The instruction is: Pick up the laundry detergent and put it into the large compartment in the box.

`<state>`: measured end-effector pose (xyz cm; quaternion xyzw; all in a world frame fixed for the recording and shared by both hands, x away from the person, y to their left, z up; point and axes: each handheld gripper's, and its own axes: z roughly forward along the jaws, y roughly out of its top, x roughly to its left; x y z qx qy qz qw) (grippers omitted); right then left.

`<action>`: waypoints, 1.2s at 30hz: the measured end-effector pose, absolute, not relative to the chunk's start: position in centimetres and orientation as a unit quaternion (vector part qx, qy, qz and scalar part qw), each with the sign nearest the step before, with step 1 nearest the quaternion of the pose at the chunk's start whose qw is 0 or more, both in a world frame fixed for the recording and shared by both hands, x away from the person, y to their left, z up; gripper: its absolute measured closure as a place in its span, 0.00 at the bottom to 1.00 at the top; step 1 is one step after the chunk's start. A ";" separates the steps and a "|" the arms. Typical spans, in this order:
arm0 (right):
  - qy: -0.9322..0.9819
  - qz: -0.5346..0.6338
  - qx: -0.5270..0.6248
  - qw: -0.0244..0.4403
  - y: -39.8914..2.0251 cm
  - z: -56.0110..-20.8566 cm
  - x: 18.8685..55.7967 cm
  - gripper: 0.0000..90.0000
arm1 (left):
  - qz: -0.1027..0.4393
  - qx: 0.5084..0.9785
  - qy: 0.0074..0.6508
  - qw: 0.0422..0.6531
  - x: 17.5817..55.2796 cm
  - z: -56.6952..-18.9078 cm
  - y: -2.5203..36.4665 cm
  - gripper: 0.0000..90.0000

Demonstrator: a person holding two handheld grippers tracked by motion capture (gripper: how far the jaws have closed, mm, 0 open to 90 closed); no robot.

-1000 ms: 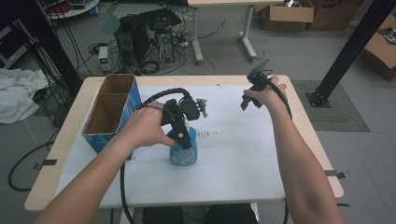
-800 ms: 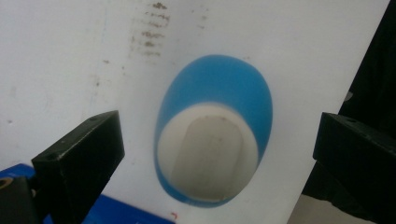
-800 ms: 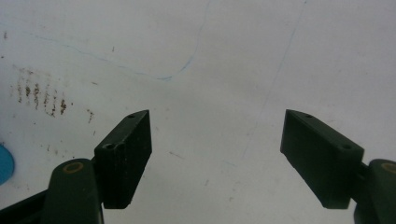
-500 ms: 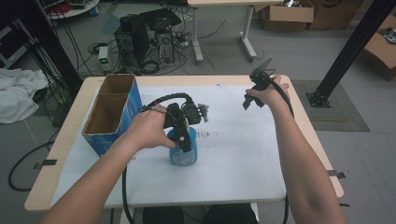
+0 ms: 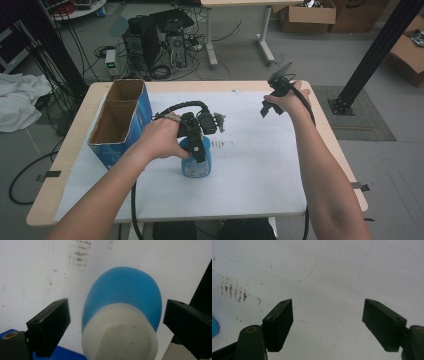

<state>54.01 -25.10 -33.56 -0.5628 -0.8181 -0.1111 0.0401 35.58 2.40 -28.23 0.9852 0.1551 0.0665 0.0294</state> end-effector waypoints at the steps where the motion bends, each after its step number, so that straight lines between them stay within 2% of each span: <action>1: -0.817 -0.111 -0.565 0.041 -25.1 -33.5 54.0 0.28 | 0.066 0.985 0.154 0.029 35.6 -28.3 2.4 0.12; 21: -0.818 -0.119 -0.562 0.043 -25.2 -33.5 54.0 0.28 | 0.063 0.986 0.153 0.018 35.9 -28.6 2.3 0.25; 36: -0.816 -0.120 -0.564 0.044 -25.4 -33.4 53.9 0.28 | 0.054 0.987 0.154 0.016 36.0 -28.6 2.2 0.31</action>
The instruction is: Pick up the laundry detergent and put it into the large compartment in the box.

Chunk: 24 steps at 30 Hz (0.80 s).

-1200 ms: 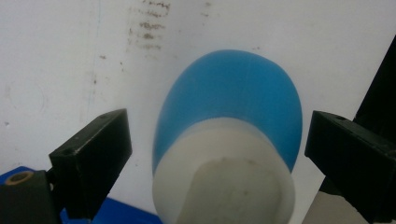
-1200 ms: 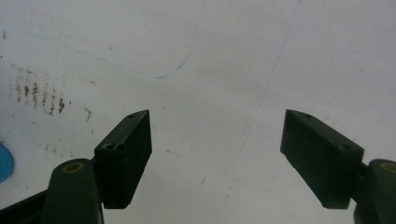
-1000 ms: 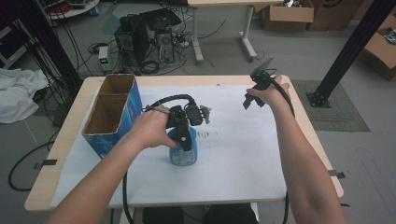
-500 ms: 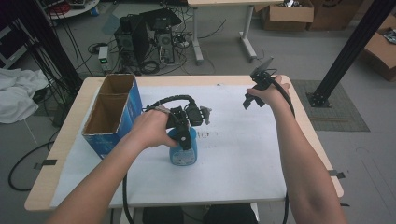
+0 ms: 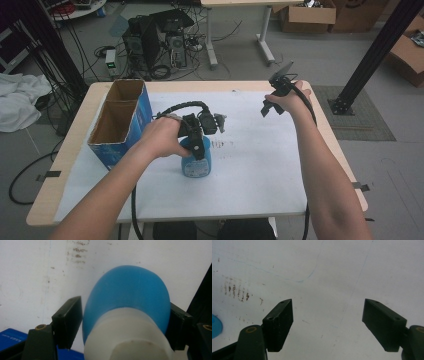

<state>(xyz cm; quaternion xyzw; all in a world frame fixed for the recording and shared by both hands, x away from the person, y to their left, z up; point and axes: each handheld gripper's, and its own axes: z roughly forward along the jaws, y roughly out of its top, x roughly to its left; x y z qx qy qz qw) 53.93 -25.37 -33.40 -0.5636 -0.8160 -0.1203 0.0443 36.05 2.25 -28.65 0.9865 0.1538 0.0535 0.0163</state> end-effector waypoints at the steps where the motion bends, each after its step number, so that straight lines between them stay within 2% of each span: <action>1: -0.816 -0.120 -0.564 0.045 -25.3 -33.4 53.9 0.28 | 0.052 0.987 0.155 0.016 36.1 -28.7 2.3 0.31; 12: -0.817 -0.119 -0.563 0.046 -25.2 -33.4 53.9 0.28 | 0.046 0.987 0.152 0.014 36.1 -28.6 2.3 0.37; 24: -0.816 -0.122 -0.563 0.044 -25.4 -33.2 53.8 0.28 | 0.030 0.987 0.158 0.017 36.4 -28.4 2.6 0.40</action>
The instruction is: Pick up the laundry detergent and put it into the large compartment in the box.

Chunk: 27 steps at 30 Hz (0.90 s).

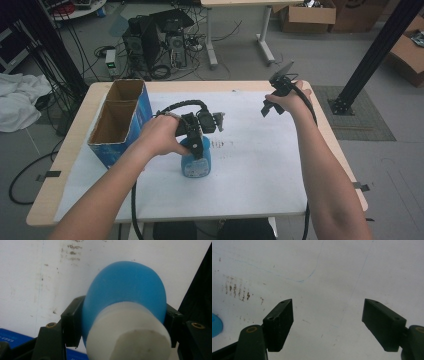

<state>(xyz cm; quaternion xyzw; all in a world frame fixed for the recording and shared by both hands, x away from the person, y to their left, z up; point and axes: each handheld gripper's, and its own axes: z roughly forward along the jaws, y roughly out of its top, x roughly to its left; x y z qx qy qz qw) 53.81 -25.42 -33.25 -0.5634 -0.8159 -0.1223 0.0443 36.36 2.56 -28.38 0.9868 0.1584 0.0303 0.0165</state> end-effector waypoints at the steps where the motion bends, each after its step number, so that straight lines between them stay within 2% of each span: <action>1: -0.816 -0.123 -0.563 0.045 -25.4 -33.2 53.8 0.28 | 0.030 0.987 0.159 0.015 36.3 -28.4 2.5 0.40; 15: -0.815 -0.124 -0.564 0.044 -25.6 -33.0 53.6 0.29 | 0.033 0.979 0.199 0.015 36.4 -27.0 2.6 0.41; 19: -0.815 -0.128 -0.564 0.043 -25.7 -32.9 53.6 0.29 | 0.033 0.974 0.221 0.023 36.4 -25.3 2.9 0.41; 27: -0.816 -0.127 -0.563 0.040 -25.7 -32.6 53.5 0.29 | 0.046 0.950 0.307 0.024 37.0 -21.3 4.0 0.41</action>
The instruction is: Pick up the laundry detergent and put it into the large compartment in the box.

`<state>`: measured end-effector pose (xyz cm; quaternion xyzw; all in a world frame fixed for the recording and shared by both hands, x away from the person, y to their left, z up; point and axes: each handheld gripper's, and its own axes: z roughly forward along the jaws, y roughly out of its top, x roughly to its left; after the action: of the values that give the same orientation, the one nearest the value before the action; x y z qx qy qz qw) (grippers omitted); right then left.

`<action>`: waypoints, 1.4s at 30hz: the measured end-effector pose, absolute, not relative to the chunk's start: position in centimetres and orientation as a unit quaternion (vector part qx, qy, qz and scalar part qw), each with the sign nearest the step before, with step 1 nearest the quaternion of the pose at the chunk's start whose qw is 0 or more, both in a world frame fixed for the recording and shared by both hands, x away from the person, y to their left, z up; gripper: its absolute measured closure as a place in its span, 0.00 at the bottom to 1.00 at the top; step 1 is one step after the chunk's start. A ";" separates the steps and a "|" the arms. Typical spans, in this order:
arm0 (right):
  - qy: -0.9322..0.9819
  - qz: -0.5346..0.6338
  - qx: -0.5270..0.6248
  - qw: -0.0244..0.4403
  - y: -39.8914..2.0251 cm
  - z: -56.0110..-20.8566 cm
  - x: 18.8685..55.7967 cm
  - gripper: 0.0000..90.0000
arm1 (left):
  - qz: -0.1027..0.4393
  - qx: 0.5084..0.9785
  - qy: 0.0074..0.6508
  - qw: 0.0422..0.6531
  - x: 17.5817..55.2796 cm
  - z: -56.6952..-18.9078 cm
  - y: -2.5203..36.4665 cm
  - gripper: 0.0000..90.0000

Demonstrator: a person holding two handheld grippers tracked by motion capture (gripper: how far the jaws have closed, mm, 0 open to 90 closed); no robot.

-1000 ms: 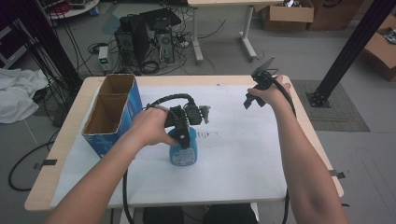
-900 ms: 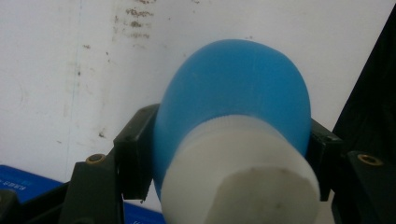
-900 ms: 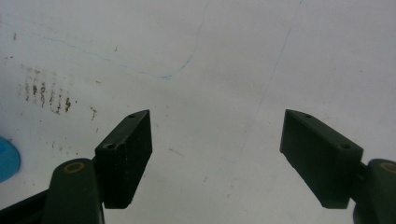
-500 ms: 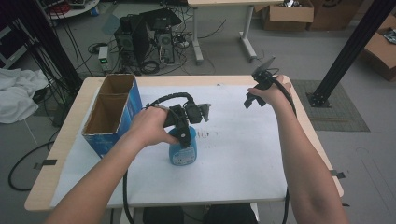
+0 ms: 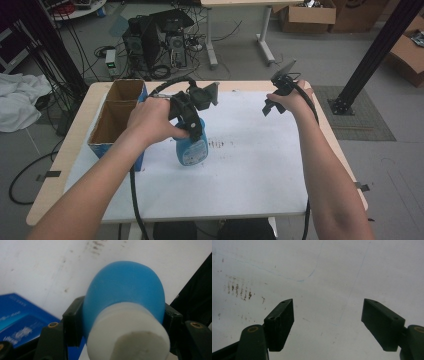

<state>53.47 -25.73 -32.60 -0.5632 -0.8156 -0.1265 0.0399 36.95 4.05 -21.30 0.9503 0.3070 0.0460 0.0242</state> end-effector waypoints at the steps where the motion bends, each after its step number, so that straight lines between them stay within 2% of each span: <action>1: -0.815 -0.126 -0.564 0.041 -25.7 -32.6 53.4 0.29 | 0.048 0.947 0.317 0.022 37.0 -20.8 4.2 0.41; 10: -0.814 -0.131 -0.564 0.038 -25.7 -32.1 53.5 0.29 | 0.058 0.919 0.389 0.026 38.0 -15.5 6.5 0.41; 21: -0.814 -0.136 -0.563 0.038 -25.9 -31.8 53.5 0.29 | 0.036 0.846 0.529 0.046 39.6 -10.8 11.5 0.41; 26: -0.813 -0.135 -0.565 0.037 -26.1 -31.7 53.5 0.29 | 0.043 0.810 0.582 0.057 40.1 -9.6 13.9 0.41; 42: -0.811 -0.138 -0.567 0.038 -26.5 -31.5 53.4 0.29 | 0.061 0.727 0.682 0.047 40.3 -7.8 21.0 0.41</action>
<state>53.43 -26.51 -31.50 -0.5671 -0.8110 -0.1383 0.0381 40.32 20.97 -7.77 0.7271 0.6822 0.0605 0.0471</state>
